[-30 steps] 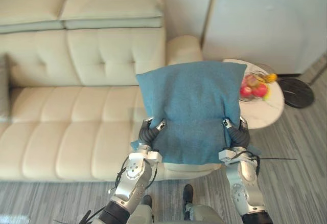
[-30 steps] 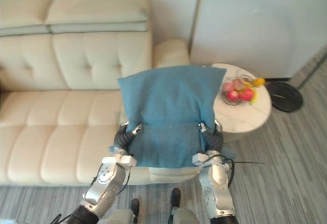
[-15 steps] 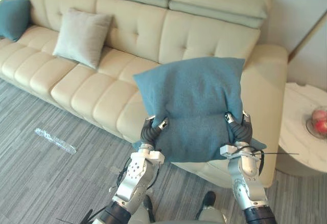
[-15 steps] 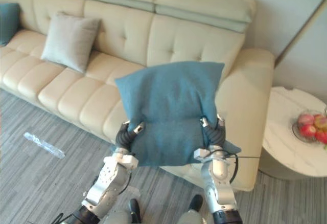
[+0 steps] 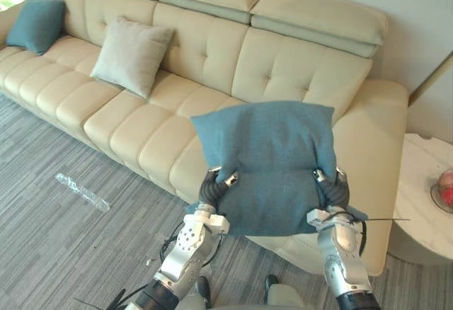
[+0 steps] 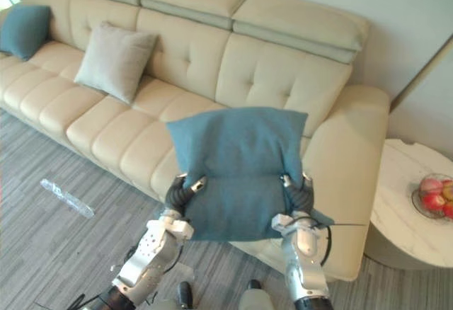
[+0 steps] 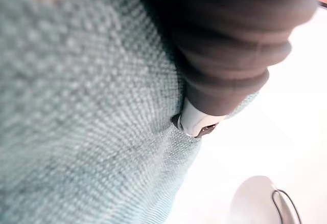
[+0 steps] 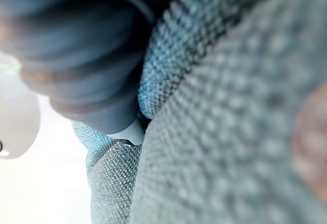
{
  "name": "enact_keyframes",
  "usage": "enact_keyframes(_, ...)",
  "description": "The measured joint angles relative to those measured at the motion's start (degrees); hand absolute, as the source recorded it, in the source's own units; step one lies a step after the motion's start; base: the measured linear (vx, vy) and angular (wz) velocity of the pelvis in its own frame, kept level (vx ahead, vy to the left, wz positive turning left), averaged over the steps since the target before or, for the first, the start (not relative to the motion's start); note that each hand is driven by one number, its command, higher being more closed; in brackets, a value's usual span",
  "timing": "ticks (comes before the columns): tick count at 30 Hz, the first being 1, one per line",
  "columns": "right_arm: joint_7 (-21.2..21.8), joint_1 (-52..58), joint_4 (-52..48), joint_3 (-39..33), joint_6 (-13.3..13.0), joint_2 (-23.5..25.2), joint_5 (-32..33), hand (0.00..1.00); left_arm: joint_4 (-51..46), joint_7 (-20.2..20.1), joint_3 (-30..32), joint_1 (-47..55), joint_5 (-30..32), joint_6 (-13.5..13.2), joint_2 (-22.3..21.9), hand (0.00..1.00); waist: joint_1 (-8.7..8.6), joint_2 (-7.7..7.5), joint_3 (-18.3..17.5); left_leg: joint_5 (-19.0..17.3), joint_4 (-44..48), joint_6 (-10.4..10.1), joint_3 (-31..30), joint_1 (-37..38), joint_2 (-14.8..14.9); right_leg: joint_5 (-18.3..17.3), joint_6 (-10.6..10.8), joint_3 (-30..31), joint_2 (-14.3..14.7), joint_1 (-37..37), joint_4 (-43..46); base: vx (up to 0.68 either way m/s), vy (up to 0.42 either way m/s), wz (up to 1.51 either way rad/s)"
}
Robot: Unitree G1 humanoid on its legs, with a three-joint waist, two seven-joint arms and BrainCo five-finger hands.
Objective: Pick up cushions and gather them together orderly.
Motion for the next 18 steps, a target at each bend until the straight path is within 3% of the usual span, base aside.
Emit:
enact_keyframes(3, 0.0, 2.68, -10.54, 1.25, 0.13, 0.81, -0.2, 1.0, -5.36, -1.68, 3.08, 5.3, -0.02, -0.25, -1.09, 1.0, 2.55, 0.34, -0.02, -0.68, 18.26, -0.49, 2.75, -5.89, 6.49, -2.48, -1.77, 1.93, 3.61, 2.54, 0.61, -0.01, -0.055, -0.38)
enact_keyframes(5, 0.0, 2.57, -12.99, 1.35, -0.17, 0.86, -0.25, 1.0, -6.59, -1.96, 3.25, 6.92, -0.01, -1.07, -2.36, 1.0, 3.27, -0.6, -0.91, -1.23, 18.19, 0.07, 2.24, -5.7, 6.38, -2.65, -1.97, 3.87, 3.56, 2.36, 0.27, 0.09, 0.016, -0.39)
enact_keyframes(6, 0.0, 1.44, -13.71, 1.35, -1.64, 0.91, -0.25, 1.0, -6.71, -2.28, 3.3, 6.87, -0.01, -1.65, -3.72, 1.0, 3.34, -0.17, -1.34, -3.65, 15.52, 1.06, 1.55, -5.68, 5.15, -2.62, -2.0, 5.72, 3.55, 2.15, -0.62, 0.13, 0.081, -0.34)
enact_keyframes(8, -0.04, -0.74, -12.69, 1.26, -2.53, 0.93, -0.24, 1.0, -6.7, -2.76, 3.3, 6.71, -0.01, -2.37, -4.32, 1.0, 3.27, -0.09, -1.81, -4.66, 7.63, 1.31, -1.12, -5.38, 2.14, -2.52, -1.79, 8.47, 2.77, 1.24, -0.85, 0.13, 0.136, -0.44)
enact_keyframes(9, -0.03, -2.09, -11.2, 1.26, -2.7, 0.89, -0.26, 1.0, -6.68, -2.87, 3.32, 6.72, -0.02, -2.44, -4.1, 1.0, 3.34, -0.09, -1.82, -3.37, 0.88, 1.17, -4.41, -5.31, -0.43, -2.6, -0.72, 10.15, 1.87, 1.39, -1.56, 0.2, 0.236, -0.8)
enact_keyframes(10, -0.03, -3.09, -7.86, 1.36, -2.6, 1.41, -0.25, 1.0, -6.07, -2.87, 3.3, 6.86, -0.02, -2.39, -3.17, 1.0, 4.03, -1.07, -2.25, 0.85, -1.47, 0.24, -3.7, -2.52, -2.44, -2.26, 1.15, 12.89, 0.65, 1.78, -1.75, 0.27, 0.266, -0.78)
enact_keyframes(11, -0.03, -3.08, -7.21, 1.36, -2.32, 1.56, -0.25, 1.0, -5.78, -2.86, 3.29, 6.87, -0.03, -2.28, -3.03, 1.0, 3.98, -1.41, -2.52, 0.84, -1.5, 0.52, -3.04, -2.31, -2.72, -1.95, 1.11, 13.49, 0.22, 1.97, -2.13, 0.26, 0.234, -0.5)
enact_keyframes(13, -0.03, -2.19, -6.08, 1.05, -1.14, 2.26, -0.24, 1.0, -5.24, -2.86, 3.28, 6.86, -0.04, -1.83, -2.99, 1.0, 3.26, -1.95, -2.92, -1.4, 2.59, 3.14, -0.91, -3.53, -3.41, 0.9, 2.92, 17.03, -0.92, 2.77, -4.16, 0.28, 0.29, -0.23)
enact_keyframes(15, -0.03, -1.39, -6.1, 0.94, -0.98, 2.38, -0.24, 1.0, -5.06, -2.86, 3.15, 6.85, -0.03, -1.21, -2.98, 1.0, 3.13, -1.96, -2.87, -2.62, 1.89, 3.31, -0.12, -2.18, -3.83, 1.31, 3.32, 17.58, -1.22, 2.06, -1.98, 0.22, 0.222, -0.32)
enact_keyframes(16, -0.03, -0.6, -6.11, 0.65, -0.89, 2.29, -0.22, 1.0, -4.82, -2.86, 2.61, 6.9, -0.03, -0.93, -2.88, 1.0, 3.24, -1.61, -2.72, -3.66, 0.29, 3.42, 1.16, 0.01, -3.75, 1.22, 3.59, 18.28, -0.67, -0.8, 5.09, 0.18, 0.163, -0.49)
enact_keyframes(17, -0.03, 0.09, -6.16, 0.45, -0.86, 2.34, -0.24, 1.0, -4.74, -2.86, 1.87, 6.9, -0.03, -0.83, -2.23, 1.0, 3.21, -1.66, -2.64, -3.93, -0.85, 3.82, 2.65, 2.22, -3.73, 2.29, 5.92, 18.32, -0.08, -5.53, 15.32, 0.14, 0.126, -0.53)
enact_keyframes(18, -0.03, 0.24, -6.15, 0.44, -0.84, 2.35, -0.24, 1.0, -4.74, -2.86, 1.6, 6.9, -0.03, -0.83, -1.88, 1.0, 3.18, -1.74, -2.58, -4.02, -1.27, 3.93, 3.13, 3.05, -3.75, 3.03, 7.17, 18.26, -0.05, -7.1, 18.96, 0.13, 0.127, -0.53)
